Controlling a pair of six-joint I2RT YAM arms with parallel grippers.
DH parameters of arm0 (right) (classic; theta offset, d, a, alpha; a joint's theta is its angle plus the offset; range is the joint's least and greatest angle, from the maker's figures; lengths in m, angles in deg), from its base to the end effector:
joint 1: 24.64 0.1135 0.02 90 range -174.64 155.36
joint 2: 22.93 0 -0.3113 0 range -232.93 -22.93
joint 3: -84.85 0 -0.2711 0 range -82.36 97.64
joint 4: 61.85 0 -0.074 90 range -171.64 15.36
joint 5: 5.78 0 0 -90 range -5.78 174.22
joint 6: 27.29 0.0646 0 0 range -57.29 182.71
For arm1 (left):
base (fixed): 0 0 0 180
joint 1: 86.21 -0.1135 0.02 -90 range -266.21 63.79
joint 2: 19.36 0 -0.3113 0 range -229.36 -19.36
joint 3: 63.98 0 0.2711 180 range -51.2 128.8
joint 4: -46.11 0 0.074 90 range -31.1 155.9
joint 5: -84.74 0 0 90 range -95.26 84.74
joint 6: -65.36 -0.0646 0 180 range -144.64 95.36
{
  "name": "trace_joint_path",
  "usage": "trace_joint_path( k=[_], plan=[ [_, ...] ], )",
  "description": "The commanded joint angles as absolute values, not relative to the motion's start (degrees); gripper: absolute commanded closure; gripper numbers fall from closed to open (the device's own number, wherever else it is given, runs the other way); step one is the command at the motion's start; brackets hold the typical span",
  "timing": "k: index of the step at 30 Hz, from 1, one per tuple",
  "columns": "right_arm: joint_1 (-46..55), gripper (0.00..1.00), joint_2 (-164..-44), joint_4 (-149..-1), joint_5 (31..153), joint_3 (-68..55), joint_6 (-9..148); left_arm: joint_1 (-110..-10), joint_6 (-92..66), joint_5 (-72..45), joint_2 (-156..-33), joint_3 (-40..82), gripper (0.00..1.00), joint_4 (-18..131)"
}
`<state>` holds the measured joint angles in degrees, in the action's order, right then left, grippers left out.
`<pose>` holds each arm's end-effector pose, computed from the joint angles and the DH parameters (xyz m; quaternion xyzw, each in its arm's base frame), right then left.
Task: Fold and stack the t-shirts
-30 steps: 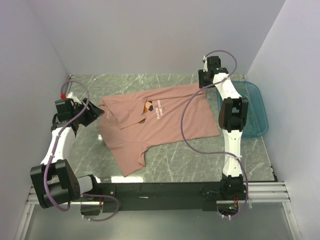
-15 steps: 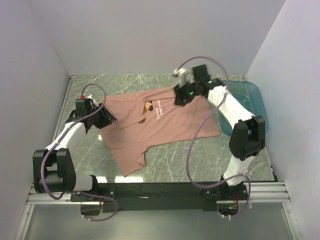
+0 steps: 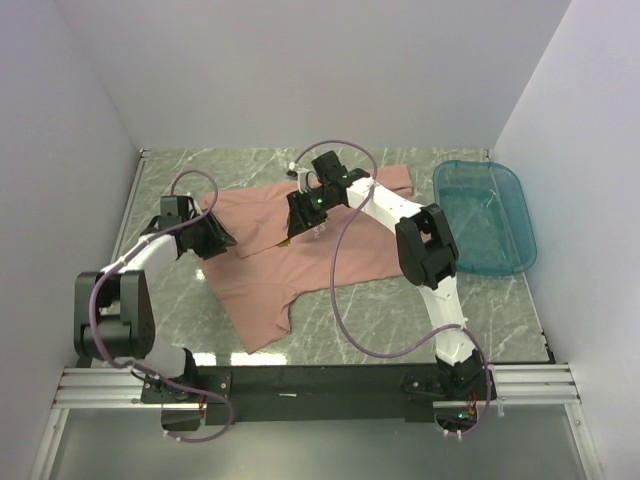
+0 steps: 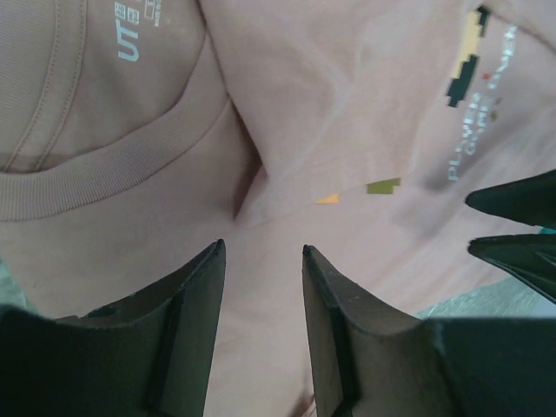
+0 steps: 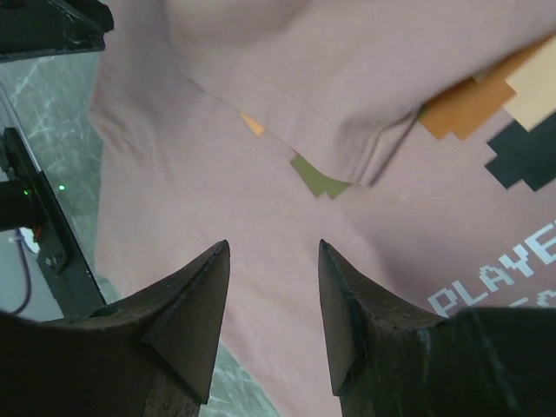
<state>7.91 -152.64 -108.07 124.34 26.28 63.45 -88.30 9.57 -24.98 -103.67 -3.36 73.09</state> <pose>0.4486 0.3358 0.2135 -0.3457 0.8317 0.3950 0.1808 0.3234 -0.0100 0.2101 -0.2342 0.8996 -0.2467 0.2740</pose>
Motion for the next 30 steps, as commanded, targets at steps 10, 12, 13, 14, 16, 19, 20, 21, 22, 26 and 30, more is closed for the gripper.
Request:
trace_joint_path(
  k=[10,12,13,14,16,19,20,21,22,26,30],
  plan=[
    [7.0,0.48,-148.3,-105.8,130.1,25.5,67.2,-84.4,12.1,-24.9,-114.4,4.5,0.55,70.2],
    [6.8,0.48,-147.6,-105.5,130.8,24.5,67.1,-83.7,12.0,-24.1,-115.9,5.3,0.55,70.4],
    [6.7,0.48,-146.9,-105.4,131.2,24.0,67.1,-83.6,11.9,-23.6,-116.3,5.9,0.56,70.6],
    [6.1,0.48,-146.6,-104.9,131.5,23.6,67.2,-83.3,11.7,-22.2,-116.8,6.4,0.56,71.3],
    [5.7,0.48,-146.0,-104.4,132.5,22.3,67.5,-82.9,11.2,-21.1,-117.1,7.2,0.56,71.8],
    [4.5,0.48,-145.6,-104.0,133.8,21.5,68.2,-82.4,10.6,-18.4,-116.7,7.3,0.56,73.0],
    [4.4,0.48,-145.5,-103.7,134.0,21.4,68.4,-82.3,10.4,-17.7,-116.5,7.3,0.56,73.3],
    [3.8,0.48,-145.4,-103.6,134.1,21.2,68.4,-81.9,10.2,-16.8,-116.2,7.3,0.56,73.7],
    [3.7,0.48,-145.2,-103.5,134.2,21.0,68.5,-81.7,10.1,-16.5,-116.0,7.1,0.57,73.8],
    [3.2,0.48,-144.6,-103.5,134.4,20.5,68.4,-80.5,9.8,-16.7,-115.7,6.7,0.70,74.6],
    [2.7,0.48,-143.8,-103.0,134.6,19.8,68.6,-79.7,10.1,-16.8,-114.7,6.0,0.72,75.7]
  ],
)
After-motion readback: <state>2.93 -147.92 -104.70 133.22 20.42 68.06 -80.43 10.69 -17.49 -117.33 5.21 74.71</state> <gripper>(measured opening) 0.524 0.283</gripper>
